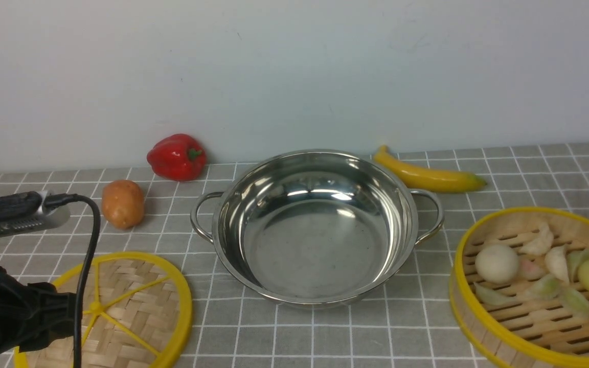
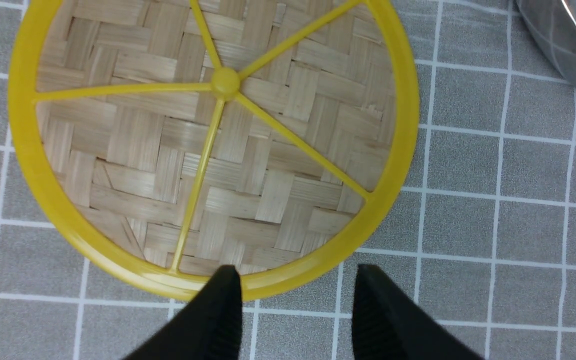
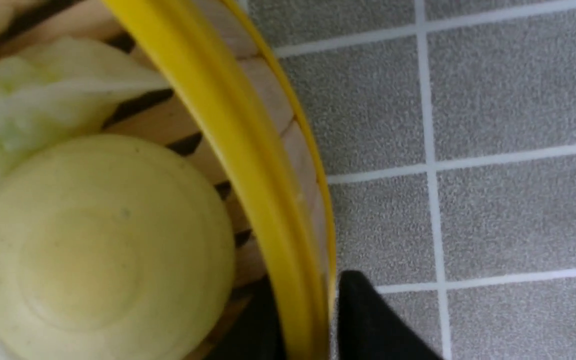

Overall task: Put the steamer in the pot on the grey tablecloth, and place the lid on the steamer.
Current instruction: 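Reach for and grasp the rim of the bamboo steamer holding the buns with the right gripper, then place the bamboo steamer basket of food into the steel pot with the right gripper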

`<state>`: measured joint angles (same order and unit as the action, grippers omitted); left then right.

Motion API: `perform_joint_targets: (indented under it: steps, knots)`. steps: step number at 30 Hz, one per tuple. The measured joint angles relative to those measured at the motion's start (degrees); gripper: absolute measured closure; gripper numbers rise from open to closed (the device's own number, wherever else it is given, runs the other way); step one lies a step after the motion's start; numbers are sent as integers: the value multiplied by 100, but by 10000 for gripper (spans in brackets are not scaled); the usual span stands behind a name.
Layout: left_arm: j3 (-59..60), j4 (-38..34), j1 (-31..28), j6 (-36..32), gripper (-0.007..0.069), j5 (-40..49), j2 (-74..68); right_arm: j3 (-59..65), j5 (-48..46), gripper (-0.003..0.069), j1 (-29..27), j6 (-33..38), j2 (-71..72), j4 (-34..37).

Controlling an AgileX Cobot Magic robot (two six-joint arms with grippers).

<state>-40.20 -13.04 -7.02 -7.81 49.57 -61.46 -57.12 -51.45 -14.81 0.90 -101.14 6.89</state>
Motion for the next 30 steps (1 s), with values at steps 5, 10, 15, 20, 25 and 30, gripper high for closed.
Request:
perform_joint_targets:
  steps: [5, 10, 15, 20, 25, 30]
  knots:
    - [0, 0, 0, 0, 330, -7, 0, -79, -257, 606, 7, -137, 47, -380]
    - [0, 0, 0, -18, 330, -7, 0, -578, -941, 606, 7, -180, 142, -453]
    - [0, 0, 0, -24, 330, -7, 0, -1400, -1631, 606, 7, -209, 293, -423]
    - [0, 0, 0, -35, 330, -7, 0, -2437, -1910, 606, 29, -192, 307, 51]
    - [0, 0, 0, -35, 330, -24, 0, -3150, -1882, 606, 522, -218, 262, 728]
    - [0, 0, 0, -35, 330, -35, 0, -4010, -1936, 606, 1873, -595, -372, 807]
